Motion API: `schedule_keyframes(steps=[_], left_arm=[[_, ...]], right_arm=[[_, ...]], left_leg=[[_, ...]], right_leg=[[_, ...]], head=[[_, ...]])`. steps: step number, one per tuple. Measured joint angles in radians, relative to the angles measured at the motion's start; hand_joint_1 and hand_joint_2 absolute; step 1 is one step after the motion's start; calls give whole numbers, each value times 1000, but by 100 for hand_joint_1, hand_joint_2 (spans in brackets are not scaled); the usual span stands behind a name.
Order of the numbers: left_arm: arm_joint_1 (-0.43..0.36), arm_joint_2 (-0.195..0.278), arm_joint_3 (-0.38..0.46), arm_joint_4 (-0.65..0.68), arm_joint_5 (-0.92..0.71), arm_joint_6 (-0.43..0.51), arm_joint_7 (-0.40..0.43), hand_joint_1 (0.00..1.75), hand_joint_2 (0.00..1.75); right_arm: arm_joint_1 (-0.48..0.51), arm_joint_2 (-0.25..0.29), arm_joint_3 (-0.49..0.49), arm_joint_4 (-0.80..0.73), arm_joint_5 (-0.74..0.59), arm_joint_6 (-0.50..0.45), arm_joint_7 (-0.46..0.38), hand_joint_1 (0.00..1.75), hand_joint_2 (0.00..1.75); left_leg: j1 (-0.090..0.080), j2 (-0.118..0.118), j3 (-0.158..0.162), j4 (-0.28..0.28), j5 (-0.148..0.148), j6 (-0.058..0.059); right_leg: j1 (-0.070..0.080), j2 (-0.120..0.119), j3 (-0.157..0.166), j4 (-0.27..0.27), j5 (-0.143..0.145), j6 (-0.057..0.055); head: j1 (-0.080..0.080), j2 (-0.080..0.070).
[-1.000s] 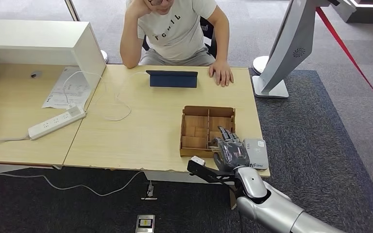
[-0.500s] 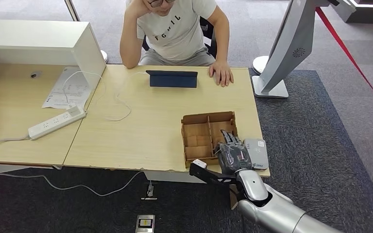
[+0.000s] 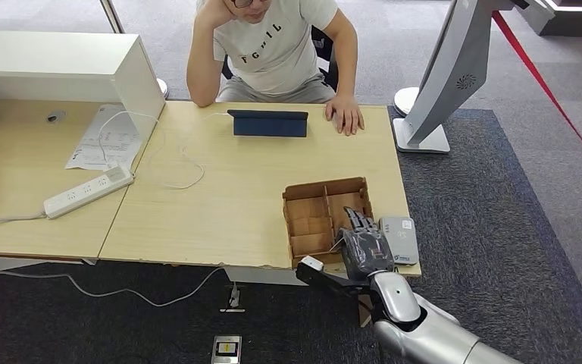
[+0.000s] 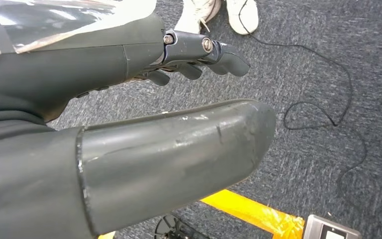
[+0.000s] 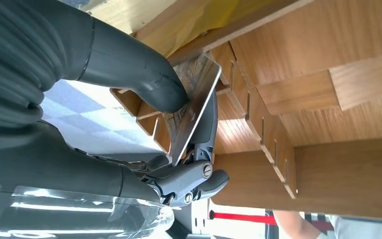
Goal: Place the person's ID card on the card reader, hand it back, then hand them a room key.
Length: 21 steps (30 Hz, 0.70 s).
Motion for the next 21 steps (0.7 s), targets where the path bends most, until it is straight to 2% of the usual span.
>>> schedule_keyframes(steps=[21], left_arm=[[1, 0, 0, 0, -17, -54, -30, 0, 0]], right_arm=[[-7, -49, -42, -155, 160, -60, 44, 175, 175]], left_leg=[[0, 0, 0, 0, 0, 0]], right_leg=[[0, 0, 0, 0, 0, 0]], head=[[0, 0]])
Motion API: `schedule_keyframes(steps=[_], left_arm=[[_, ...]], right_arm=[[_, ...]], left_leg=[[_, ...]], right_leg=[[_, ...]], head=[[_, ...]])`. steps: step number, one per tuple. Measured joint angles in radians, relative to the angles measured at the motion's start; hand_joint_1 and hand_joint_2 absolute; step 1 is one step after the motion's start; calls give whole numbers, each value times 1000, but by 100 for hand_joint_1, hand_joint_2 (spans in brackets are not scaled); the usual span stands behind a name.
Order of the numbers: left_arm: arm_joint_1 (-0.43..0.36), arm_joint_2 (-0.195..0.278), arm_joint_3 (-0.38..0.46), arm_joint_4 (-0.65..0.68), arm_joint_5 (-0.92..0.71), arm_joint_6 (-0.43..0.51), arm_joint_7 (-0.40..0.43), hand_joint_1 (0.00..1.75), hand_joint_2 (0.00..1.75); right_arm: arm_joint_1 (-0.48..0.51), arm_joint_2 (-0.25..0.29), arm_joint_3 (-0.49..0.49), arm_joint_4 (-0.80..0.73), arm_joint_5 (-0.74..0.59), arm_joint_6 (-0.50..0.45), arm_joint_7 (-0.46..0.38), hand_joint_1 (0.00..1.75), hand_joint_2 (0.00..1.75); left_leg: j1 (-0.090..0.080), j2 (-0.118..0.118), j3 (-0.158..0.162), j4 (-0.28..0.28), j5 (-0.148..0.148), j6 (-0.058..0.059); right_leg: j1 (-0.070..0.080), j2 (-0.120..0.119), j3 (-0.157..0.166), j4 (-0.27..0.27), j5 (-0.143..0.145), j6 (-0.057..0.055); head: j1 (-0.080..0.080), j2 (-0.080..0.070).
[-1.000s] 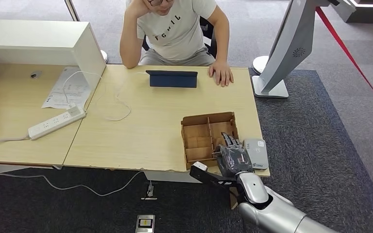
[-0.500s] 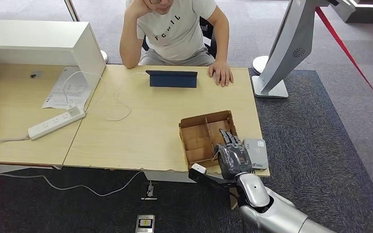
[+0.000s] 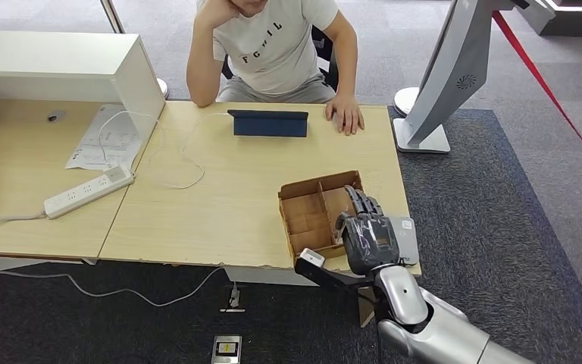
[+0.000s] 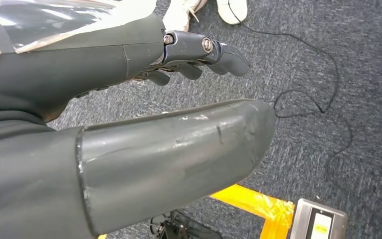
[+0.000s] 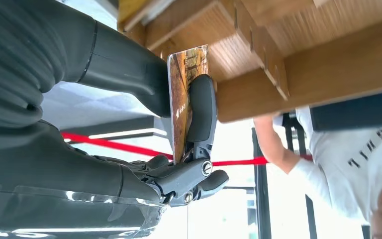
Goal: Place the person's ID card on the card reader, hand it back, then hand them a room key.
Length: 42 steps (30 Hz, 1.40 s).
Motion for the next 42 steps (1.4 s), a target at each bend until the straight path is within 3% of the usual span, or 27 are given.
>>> schedule_keyframes(steps=[12, 20, 27, 30, 34, 42], left_arm=[[0, 0, 0, 0, -28, -27, -1, 0, 0], [0, 1, 0, 0, -40, -66, -11, 0, 0], [0, 1, 0, 0, -39, -72, -13, 0, 0], [0, -1, 0, 0, -37, -71, -15, 0, 0], [0, -7, 0, 0, -30, -71, -19, 0, 0], [0, -10, 0, 0, -23, -71, -15, 0, 0]], right_arm=[[-104, -12, -25, -80, 45, 80, 27, 175, 175], [-212, 16, -23, -50, 24, 160, 39, 175, 175], [-228, 25, -23, -35, 21, 172, 40, 175, 175], [-253, 44, -22, 2, 15, 191, 43, 175, 175], [-309, 110, -21, 133, -19, 211, 39, 175, 175], [-319, 161, -15, 226, -28, 208, 20, 175, 175]], left_leg=[[0, 0, 0, 0, 1, 0], [0, 0, 0, 0, 1, 0], [0, 0, 0, 0, 1, 0], [0, 0, 0, 0, 1, 0], [0, -1, 0, 0, 1, 0], [0, -1, 0, 0, 1, 0]], right_leg=[[0, 0, 0, 0, 1, 0], [0, 0, 0, 1, 1, 0], [0, 0, 0, 1, 1, 0], [0, 0, 0, 1, 1, 0], [0, 0, 0, 1, 1, 0], [0, 0, 0, 1, 1, 0]], head=[[0, 0], [0, 0], [0, 0], [0, 0], [0, 0], [0, 0]])
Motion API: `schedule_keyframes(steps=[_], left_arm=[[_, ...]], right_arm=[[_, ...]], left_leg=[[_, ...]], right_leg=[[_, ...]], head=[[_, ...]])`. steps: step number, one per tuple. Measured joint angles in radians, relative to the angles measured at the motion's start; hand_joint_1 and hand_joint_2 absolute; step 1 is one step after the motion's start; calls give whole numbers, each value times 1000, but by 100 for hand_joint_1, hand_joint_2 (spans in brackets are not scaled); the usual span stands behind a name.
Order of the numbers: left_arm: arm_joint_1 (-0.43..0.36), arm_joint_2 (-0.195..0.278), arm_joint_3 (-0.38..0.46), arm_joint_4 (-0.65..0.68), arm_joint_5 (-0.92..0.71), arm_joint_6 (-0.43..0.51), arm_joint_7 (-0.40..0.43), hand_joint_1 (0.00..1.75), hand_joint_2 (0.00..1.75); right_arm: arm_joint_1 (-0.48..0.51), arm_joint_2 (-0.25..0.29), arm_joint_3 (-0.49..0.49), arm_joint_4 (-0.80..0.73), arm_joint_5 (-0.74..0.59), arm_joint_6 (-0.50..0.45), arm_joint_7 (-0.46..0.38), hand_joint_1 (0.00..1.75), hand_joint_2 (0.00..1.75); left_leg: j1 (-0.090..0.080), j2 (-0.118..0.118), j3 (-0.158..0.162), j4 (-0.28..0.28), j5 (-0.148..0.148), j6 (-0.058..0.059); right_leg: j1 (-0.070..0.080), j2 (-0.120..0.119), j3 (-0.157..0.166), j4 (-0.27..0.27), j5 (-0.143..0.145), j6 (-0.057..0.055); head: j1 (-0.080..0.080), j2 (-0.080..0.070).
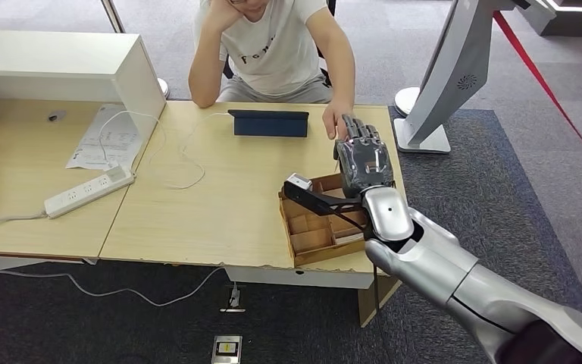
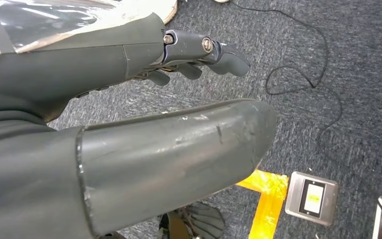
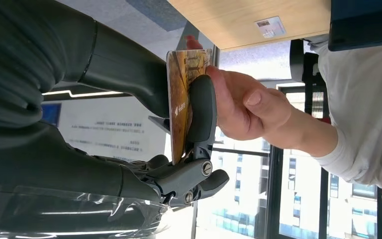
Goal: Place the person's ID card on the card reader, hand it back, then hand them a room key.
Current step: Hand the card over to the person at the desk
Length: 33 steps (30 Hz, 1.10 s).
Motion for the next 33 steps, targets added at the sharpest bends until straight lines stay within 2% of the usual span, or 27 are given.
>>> schedule_keyframes(steps=[6, 7, 10, 11, 26, 29, 33], left_arm=[[0, 0, 0, 0, 2, 3, 4, 0, 0], [0, 0, 0, 0, 3, 5, 5, 0, 0], [0, -1, 0, 0, 3, 7, 6, 0, 0], [0, -1, 0, 0, 3, 5, 6, 0, 0], [0, -1, 0, 0, 20, 29, 15, 0, 0], [1, -1, 0, 0, 31, 36, 17, 0, 0], [3, -1, 0, 0, 51, 46, 20, 0, 0]], right_arm=[[-3, 19, 1, 40, -1, -4, -7, 172, 175], [-4, 23, 1, 48, -2, -6, -9, 129, 175], [-6, 29, 1, 66, -5, -11, -13, 0, 44], [-6, 30, 2, 70, -8, -15, -15, 0, 0], [-7, 7, 7, 71, -8, -10, 34, 0, 0], [-9, -21, 3, 57, -13, 0, 83, 0, 0], [-9, -97, -17, 35, -10, 54, 143, 0, 0]], left_leg=[[0, 0, 0, 0, 0, 0], [0, 0, 0, 0, 0, 0], [0, 0, 0, 0, 0, 0], [0, 0, 0, 0, 0, 0], [0, 0, 0, 0, 0, 0], [0, 0, 0, 1, 0, 0], [0, 0, 0, 1, 0, 0]], right_leg=[[0, 0, 0, 0, 0, 0], [0, 0, 0, 0, 0, 0], [0, 0, 0, 0, 0, 0], [0, 0, 0, 0, 0, 0], [0, 0, -1, 0, 0, 0], [0, 0, -1, 0, 0, 0], [-1, 0, 0, -1, 0, 0]], head=[[0, 0], [0, 0], [0, 0], [0, 0], [0, 0], [0, 0], [0, 0]])
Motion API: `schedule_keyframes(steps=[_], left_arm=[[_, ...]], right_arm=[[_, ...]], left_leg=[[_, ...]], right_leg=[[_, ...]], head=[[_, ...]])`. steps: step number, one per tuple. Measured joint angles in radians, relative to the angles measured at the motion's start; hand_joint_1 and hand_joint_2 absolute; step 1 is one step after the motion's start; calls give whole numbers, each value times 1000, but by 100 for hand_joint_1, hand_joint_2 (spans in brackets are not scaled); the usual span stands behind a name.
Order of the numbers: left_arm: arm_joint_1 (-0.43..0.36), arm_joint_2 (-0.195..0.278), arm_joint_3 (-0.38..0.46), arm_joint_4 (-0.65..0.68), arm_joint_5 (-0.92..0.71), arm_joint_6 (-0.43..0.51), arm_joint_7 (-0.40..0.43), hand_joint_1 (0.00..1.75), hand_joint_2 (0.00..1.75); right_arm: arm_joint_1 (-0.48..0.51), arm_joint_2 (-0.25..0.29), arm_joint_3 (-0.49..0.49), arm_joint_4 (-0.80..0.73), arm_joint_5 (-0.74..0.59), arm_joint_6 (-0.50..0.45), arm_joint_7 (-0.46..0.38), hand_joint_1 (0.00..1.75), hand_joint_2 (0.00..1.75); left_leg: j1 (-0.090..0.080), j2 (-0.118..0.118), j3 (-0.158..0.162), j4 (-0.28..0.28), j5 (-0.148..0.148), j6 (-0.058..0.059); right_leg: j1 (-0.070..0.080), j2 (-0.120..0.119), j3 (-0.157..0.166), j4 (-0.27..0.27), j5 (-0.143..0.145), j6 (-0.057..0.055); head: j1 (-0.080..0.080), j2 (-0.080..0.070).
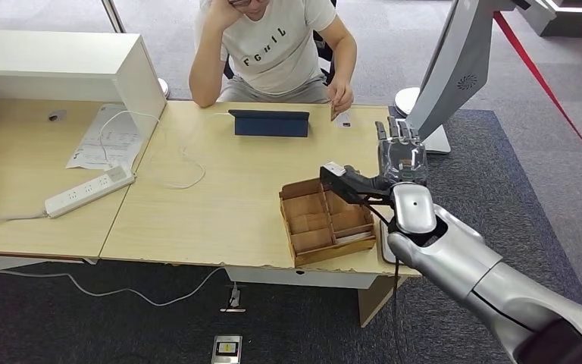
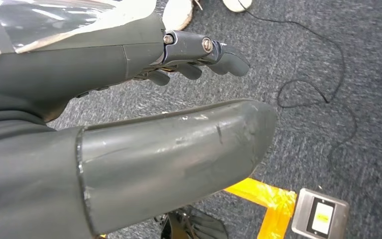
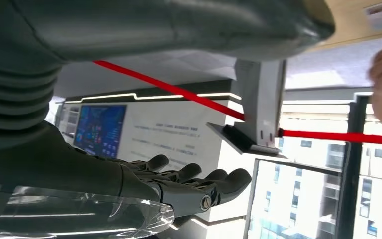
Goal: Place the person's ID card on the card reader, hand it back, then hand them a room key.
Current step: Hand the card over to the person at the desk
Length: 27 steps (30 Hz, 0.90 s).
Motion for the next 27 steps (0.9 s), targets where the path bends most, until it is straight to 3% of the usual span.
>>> schedule_keyframes(steps=[3, 7, 11, 15, 18, 22, 27], left_arm=[[0, 0, 0, 0, 22, 12, 5, 0, 0], [3, -1, 0, 0, 82, 50, 12, 0, 0], [5, -4, 0, 0, 133, 103, 16, 0, 0], [4, -12, 0, 0, 166, 159, 26, 0, 0], [2, -18, 0, 0, 164, 175, 41, 0, 0], [2, -24, 0, -1, 149, 179, 49, 0, 0], [1, -40, 0, -24, 135, 181, 62, 0, 0]], right_arm=[[37, -74, -57, -17, 72, 77, 9, 0, 0], [176, -185, -241, -39, 164, 165, 11, 0, 0], [350, -281, -464, -49, 170, 154, 11, 0, 0], [533, -340, -670, -28, 117, 101, 11, 0, 0], [663, -360, -790, 23, 6, 14, 11, 0, 0], [824, -357, -863, 111, -276, -137, 2, 0, 0], [975, -265, -903, 231, -660, -384, -88, 0, 0]], left_leg=[[0, 0, 1, 1, -1, 1], [0, -6, 1, 2, -1, 2], [0, -8, 0, 2, -2, 3], [0, -10, -1, 2, -3, 4], [0, -10, -1, 1, -4, 4], [0, -9, 0, 0, -6, 3], [2, -5, 1, -1, -7, 2]], right_leg=[[0, 0, 1, -1, 0, 0], [0, -6, 5, -3, -1, 2], [0, -7, 5, -4, -2, 3], [0, -8, 5, -4, -3, 4], [0, -8, 5, -5, -4, 4], [1, -7, 5, -5, -5, 4], [3, -5, 6, -4, -7, 2]], head=[[-1, 0], [0, 0], [0, 0], [0, 0], [0, 0], [-1, 0], [0, 0]])
